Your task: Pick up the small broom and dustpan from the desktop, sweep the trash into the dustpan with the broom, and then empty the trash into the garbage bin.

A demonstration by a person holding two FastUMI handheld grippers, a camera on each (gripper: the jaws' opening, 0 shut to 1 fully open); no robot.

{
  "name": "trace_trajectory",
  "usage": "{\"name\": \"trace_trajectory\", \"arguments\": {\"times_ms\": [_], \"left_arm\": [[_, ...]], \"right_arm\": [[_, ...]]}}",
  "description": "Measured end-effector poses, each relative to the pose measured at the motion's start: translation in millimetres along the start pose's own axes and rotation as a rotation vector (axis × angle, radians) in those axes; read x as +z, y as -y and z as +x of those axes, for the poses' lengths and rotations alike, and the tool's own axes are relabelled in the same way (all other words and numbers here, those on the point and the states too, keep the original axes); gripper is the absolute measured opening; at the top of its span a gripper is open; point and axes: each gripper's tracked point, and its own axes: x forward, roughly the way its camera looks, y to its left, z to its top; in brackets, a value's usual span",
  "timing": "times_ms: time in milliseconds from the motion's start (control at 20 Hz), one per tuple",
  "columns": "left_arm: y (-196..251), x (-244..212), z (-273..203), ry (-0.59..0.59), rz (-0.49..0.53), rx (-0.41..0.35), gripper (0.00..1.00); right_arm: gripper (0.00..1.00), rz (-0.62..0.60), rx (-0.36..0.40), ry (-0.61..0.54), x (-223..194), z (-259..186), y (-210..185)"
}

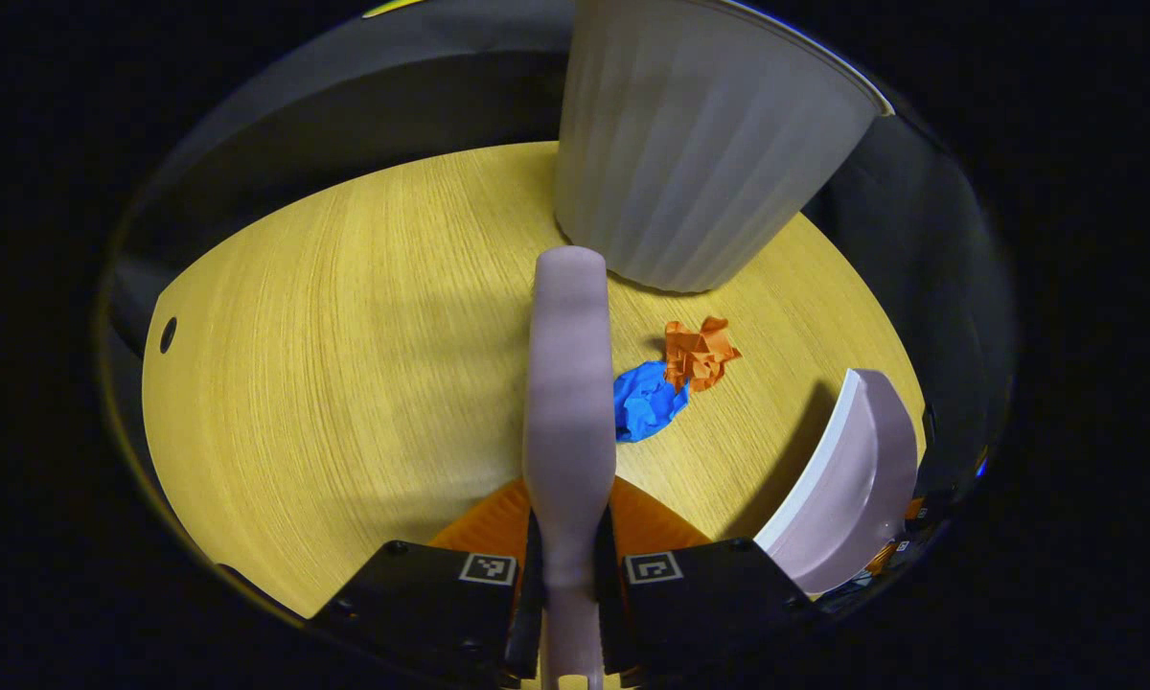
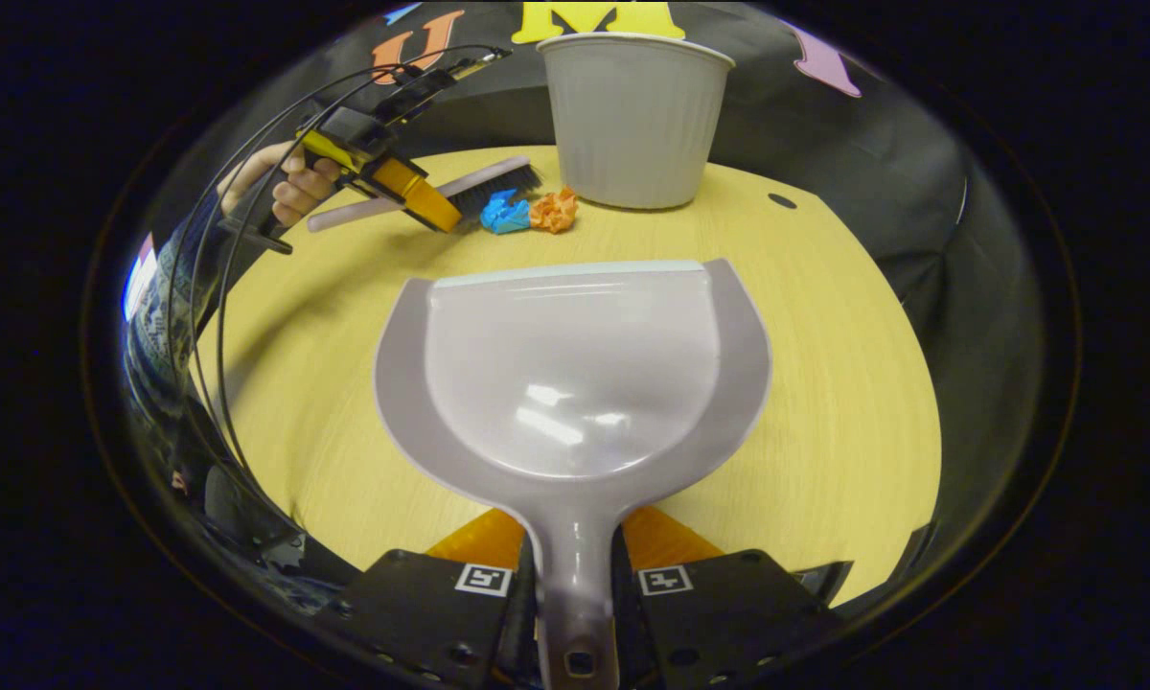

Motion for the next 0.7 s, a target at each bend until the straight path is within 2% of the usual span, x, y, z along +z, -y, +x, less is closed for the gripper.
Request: {"name": "trace_trajectory", "arguments": {"times_ms": [150, 400, 550, 700], "left_arm": [[23, 42, 5, -0.021, 0.048, -0.024, 0.27], [66, 129, -2, -0.044, 0.231, -0.074, 0.27], [94, 189, -6, -0.064, 0.363, -0.115, 0.27], [120, 259, -10, -0.081, 0.421, -0.145, 0.28]], "right_arm": [[0.33, 0.016, -0.012, -0.013, -8, -1, 12], [0.33, 0.027, -0.016, -0.030, -16, 0, 24], [0.33, 0.039, 0.000, -0.045, -20, -2, 26], [0.33, 0.031, 0.011, -0.068, -24, -3, 30]]}}
